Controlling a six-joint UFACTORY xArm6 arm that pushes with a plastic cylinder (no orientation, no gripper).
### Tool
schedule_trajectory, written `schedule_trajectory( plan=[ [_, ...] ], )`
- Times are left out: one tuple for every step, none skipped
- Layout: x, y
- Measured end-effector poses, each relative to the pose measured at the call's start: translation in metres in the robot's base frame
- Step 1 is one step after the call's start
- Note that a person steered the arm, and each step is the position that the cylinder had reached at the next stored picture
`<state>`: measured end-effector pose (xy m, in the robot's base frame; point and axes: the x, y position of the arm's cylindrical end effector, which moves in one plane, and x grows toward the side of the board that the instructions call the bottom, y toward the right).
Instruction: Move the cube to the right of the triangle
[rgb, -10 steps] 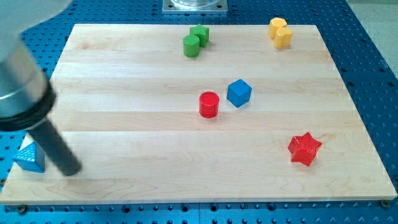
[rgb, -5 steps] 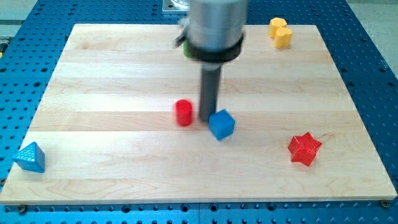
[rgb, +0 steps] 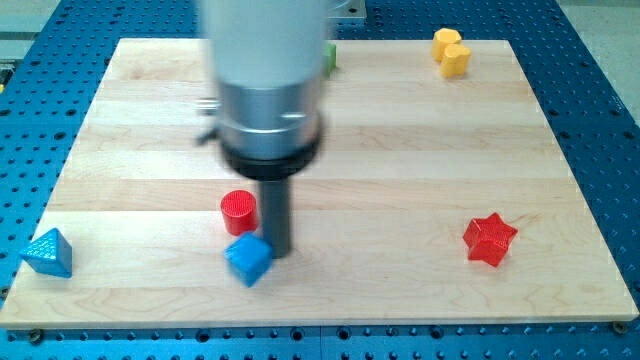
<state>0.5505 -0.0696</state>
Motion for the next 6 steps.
schedule_trajectory(
  plan=[
    [0.019,0.056],
    [0.039,0.016],
    [0.037,-0.067],
    [0.030,-0.055],
    [0.010,-0.044],
    [0.010,-0.117]
  ],
)
